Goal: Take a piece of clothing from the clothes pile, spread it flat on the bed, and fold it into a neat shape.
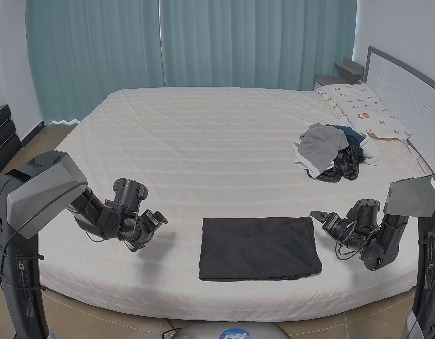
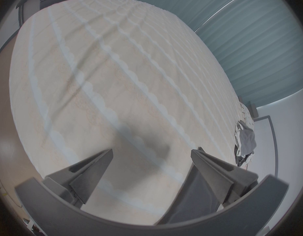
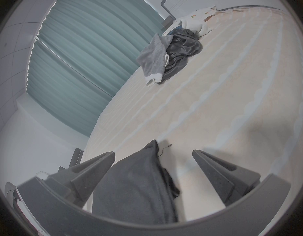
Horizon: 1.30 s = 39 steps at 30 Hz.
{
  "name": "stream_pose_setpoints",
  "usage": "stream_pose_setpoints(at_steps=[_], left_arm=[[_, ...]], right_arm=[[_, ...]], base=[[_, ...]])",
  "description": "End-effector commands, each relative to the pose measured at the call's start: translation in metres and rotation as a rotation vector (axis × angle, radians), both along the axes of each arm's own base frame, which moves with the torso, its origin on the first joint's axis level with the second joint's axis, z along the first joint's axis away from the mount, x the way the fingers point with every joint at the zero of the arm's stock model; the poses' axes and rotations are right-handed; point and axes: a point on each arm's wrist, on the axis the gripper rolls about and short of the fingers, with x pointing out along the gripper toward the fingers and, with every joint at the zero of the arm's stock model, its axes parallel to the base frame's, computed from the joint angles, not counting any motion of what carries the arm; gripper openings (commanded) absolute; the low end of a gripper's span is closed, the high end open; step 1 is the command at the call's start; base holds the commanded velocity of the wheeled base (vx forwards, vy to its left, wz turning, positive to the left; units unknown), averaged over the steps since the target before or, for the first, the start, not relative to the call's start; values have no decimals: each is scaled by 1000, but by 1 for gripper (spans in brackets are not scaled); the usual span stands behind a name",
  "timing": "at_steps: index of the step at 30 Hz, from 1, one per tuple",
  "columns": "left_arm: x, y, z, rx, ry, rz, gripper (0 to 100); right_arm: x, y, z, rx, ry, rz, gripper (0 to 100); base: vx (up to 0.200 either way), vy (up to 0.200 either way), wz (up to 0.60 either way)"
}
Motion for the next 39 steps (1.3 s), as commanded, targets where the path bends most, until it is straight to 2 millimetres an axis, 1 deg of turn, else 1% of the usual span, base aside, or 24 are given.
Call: stream_pose_setpoints(at_steps=[1, 7, 13, 18, 19, 24, 26, 29, 31, 34, 39], left_arm=[[0, -3, 1, -3, -5, -8, 100], [1, -9, 2, -5, -14, -21, 100], [6, -11, -2, -3, -14, -25, 100], [8, -11, -7, 31, -22, -67, 100], [9, -7, -9, 63, -29, -99, 100], [0, -5, -18, 78, -18, -158, 100], [-3, -4, -22, 96, -41, -202, 100], [-11, -2, -36, 152, -71, -279, 100], [-14, 0, -39, 164, -125, -297, 100], [-19, -1, -47, 170, -158, -308, 100], [-22, -3, -47, 170, -173, -323, 100]], right_arm=[[0, 0, 0, 0, -2, -1, 100], [0, 1, 0, 0, -2, 2, 100], [0, 2, 0, 1, 1, 6, 100], [-1, 4, 0, 1, 3, 10, 100], [-2, 4, 0, 1, 4, 10, 100], [-2, 4, -1, 1, 7, 12, 100], [-2, 4, -1, 1, 7, 12, 100], [-2, 4, -1, 2, 9, 11, 100], [-2, 4, -1, 2, 9, 11, 100], [-2, 4, -1, 2, 8, 11, 100], [-2, 4, -1, 2, 9, 11, 100]], base=[[0, -200, 0], [0, -200, 0], [0, -200, 0], [0, 0, 0], [0, 0, 0], [0, 0, 0], [0, 0, 0], [0, 0, 0], [0, 0, 0], [0, 0, 0], [0, 0, 0]])
